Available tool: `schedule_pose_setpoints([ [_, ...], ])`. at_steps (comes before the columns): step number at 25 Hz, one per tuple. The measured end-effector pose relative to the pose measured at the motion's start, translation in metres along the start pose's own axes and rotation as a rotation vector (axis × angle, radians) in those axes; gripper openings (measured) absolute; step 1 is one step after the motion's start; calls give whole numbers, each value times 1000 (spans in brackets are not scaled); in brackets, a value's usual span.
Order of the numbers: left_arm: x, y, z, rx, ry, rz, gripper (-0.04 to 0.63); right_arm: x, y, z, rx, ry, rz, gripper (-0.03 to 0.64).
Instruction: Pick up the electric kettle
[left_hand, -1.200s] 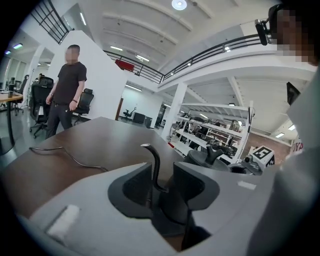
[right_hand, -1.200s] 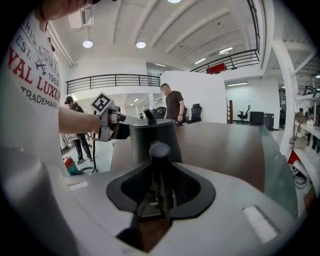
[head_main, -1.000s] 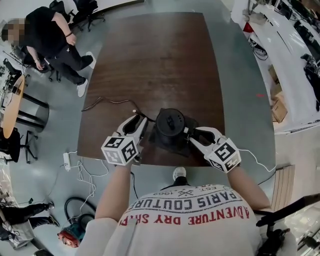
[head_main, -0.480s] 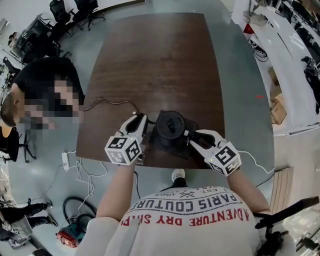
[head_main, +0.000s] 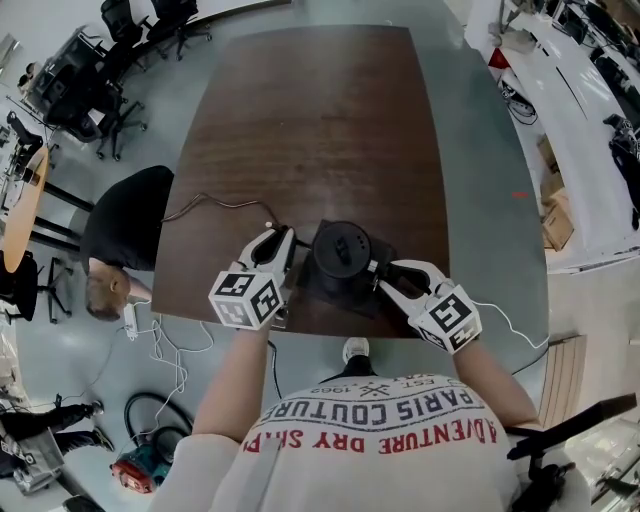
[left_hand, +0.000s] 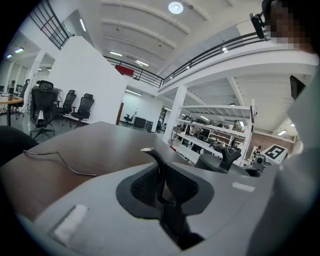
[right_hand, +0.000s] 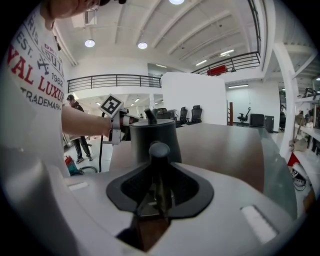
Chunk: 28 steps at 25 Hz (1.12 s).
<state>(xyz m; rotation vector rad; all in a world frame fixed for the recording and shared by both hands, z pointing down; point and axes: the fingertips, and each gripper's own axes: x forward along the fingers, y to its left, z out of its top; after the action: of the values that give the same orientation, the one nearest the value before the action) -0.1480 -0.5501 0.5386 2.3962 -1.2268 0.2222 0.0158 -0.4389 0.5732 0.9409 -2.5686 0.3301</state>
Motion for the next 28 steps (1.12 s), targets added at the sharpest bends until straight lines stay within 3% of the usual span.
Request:
schedule_pose_setpoints([
  [7,0,-7,10,4,-2,1,43,-3,-4,3,-3,-9,-7,110],
  [14,-16,-27,35,1,-67,-14,43,-26,-12,32,23,-100,-14,109],
  [28,-73,-86,67,-5,-173,-48,43,-95,17,75,-22,-196,30,109],
])
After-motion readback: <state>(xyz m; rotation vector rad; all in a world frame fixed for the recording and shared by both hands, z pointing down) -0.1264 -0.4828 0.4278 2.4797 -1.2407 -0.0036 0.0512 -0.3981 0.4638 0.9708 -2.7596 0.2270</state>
